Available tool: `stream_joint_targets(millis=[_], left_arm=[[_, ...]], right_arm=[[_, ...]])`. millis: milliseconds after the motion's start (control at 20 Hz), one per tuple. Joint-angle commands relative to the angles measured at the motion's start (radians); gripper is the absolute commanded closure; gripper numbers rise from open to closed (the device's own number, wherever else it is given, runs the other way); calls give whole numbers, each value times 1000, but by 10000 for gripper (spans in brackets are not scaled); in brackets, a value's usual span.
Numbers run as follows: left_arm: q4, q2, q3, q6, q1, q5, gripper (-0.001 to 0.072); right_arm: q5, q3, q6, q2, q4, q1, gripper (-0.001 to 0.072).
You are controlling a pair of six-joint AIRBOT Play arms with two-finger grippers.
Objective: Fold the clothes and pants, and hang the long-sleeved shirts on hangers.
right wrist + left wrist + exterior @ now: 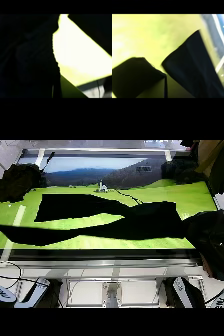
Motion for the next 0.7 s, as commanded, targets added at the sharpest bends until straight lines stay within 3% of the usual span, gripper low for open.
stream_joint_targets(millis=[0,200,500,650], left_arm=[[-8,28,124,15,-28,8,703],[339,48,70,-32,-21,-175,703],[561,75,-183,-62,62,-205,703],[661,74,-261,-68,86,-130,703]], right_arm=[[14,105,-11,1,3,-1,688],[93,58,-11,1,-94,-1,688],[70,-201,-11,1,-200,-1,689],[35,-240,-2,1,-199,-1,688]])
